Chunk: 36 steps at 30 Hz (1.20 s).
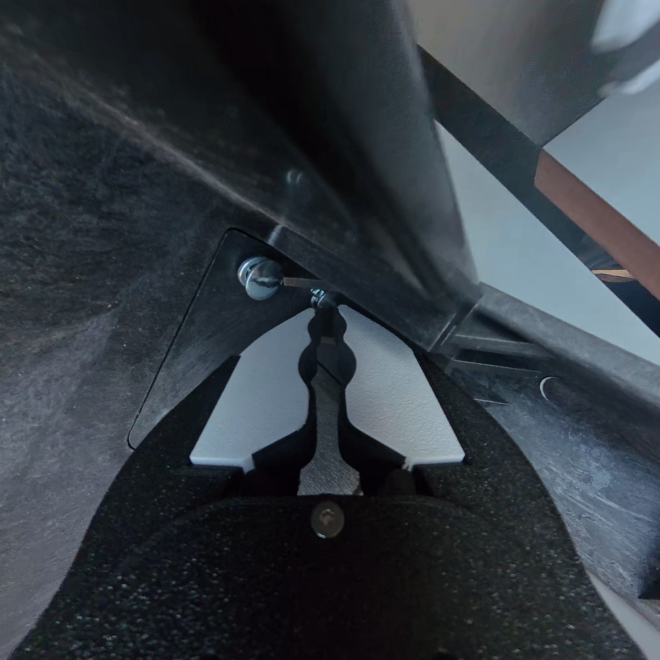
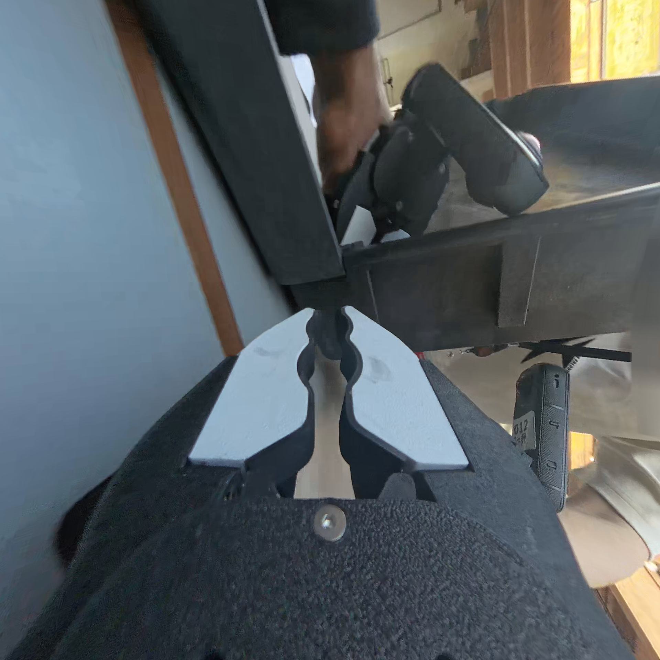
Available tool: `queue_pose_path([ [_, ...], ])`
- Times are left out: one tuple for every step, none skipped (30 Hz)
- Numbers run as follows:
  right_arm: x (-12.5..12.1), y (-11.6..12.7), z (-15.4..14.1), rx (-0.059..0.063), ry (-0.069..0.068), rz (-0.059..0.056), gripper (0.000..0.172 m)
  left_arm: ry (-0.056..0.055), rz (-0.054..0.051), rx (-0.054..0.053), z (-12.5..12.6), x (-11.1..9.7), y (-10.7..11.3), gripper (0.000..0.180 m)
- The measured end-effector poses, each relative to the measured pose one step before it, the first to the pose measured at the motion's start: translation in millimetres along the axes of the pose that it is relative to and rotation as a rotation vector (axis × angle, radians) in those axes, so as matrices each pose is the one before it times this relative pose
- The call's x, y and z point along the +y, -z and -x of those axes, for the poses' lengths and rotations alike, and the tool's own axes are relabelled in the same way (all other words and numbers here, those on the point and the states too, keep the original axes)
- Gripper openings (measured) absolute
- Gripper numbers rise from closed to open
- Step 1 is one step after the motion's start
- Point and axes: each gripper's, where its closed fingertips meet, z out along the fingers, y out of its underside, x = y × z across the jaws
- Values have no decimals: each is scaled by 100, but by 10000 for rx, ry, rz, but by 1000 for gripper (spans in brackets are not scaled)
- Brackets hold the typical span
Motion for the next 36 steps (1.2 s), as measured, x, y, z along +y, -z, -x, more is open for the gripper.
queue_pose_path([
  [-914, 1462, 1153, -392, 21, -107, 9, -7, -4, 5, -2, -5, -3, 6],
  [-913, 1450, 1105, -302, -177, -53, 9, -9, -4, 8, 6, -3, 6, 6],
  [-1095, 1472, 1104, -238, -381, -162, 8, -6, -3, 8, 0, 4, 0, 6],
  [-1310, 1432, 1257, -266, -466, -294, 8, -2, -1, 3, -8, 4, -7, 6],
  [-1323, 1243, 1441, -307, -485, -298, 8, -2, 0, 1, -6, -8, -2, 6],
  [-1108, 985, 1384, -196, -548, -188, 8, 0, 0, 0, 0, 0, 0, 6],
  [-835, 714, 1393, -143, -676, -108, 8, 2, 0, 0, -1, 0, 0, 6],
  [-582, 490, 1588, -252, -729, -69, 8, -1, 0, 2, -1, -1, 0, 6],
  [-271, 306, 1621, -247, -657, -26, 9, -4, -2, 4, -2, -3, -1, 6],
  [68, 183, 1361, -62, -524, -37, 9, -5, -3, 6, -4, -3, -2, 6],
  [242, 131, 1059, 76, -432, -174, 8, -8, -2, 8, 2, 5, 0, 6],
  [386, 135, 814, 72, -371, -215, 8, -7, -2, 7, -4, -2, -1, 6],
  [415, 233, 441, 114, -256, -142, 7, 2, 0, -1, 0, -1, 0, 6],
  [251, 307, 161, 75, -161, -19, 7, 5, 1, -5, -8, -2, -8, 6],
  [36, 308, -21, 8, -62, -5, 7, -8, -1, 6, -2, -2, -1, 6],
  [-17, 248, -420, 184, -111, -54, 7, -16, -4, 11, 3, 3, 0, 6],
  [73, 131, -568, 219, -288, -81, 7, 0, -1, -1, 1, -1, -1, 5],
  [185, 63, -479, 142, -452, -64, 7, 12, 3, -10, 6, -7, -7, 5],
  [240, 94, -405, 130, -513, -24, 7, 7, 2, -8, -1, 6, 9, 5],
  [158, 253, -367, 184, -454, -57, 8, -4, 0, 2, 0, 0, 0, 5],
  [-12, 398, -229, 176, -362, -145, 7, -9, -1, 7, 3, 6, 1, 5],
  [-54, 477, -152, 180, -291, -152, 6, -4, -1, 4, 4, -4, -8, 5],
  [56, 459, -137, 218, -231, -62, 6, 1, 0, -1, 0, 0, 0, 6],
  [190, 411, -104, 210, -184, 37, 5, 1, 0, -2, -5, 3, 7, 6],
  [277, 374, -4, 169, -140, 96, 5, -2, 0, 1, 7, -3, -8, 5],
  [317, 344, 135, 102, -109, 119, 5, -3, -2, 2, -1, -2, -1, 5],
  [276, 339, 259, 41, -76, 112, 5, -3, -1, 2, -6, 1, 6, 5],
  [125, 330, 324, 21, -16, 50, 5, -2, -1, 0, 1, -1, -1, 5],
  [-33, 304, 359, 0, 45, -3, 5, 1, 0, -2, 2, 0, 0, 5],
  [-83, 251, 355, -17, 89, 2, 5, 4, 1, -4, 2, 1, 1, 5],
  [-19, 207, 274, 11, 93, 35, 5, 7, 2, -7, -7, -3, 7, 5],
  [24, 170, 196, 36, 71, 33, 4, 4, 2, -6, 5, 3, 2, 5],
  [46, 134, 159, 12, 38, 11, 4, 1, 3, -5, 6, 4, 2, 5],
  [53, 77, 118, -15, 8, 21, 4, -1, 3, -4, 1, 10, -4, 6],
  [17, 44, 27, 1, 8, 0, 4, -2, 2, -4, 0, -5, 0, 6],
  [7, 21, -52, 18, 0, -16, 4, 2, 1, -3, 8, 9, 3, 6],
])
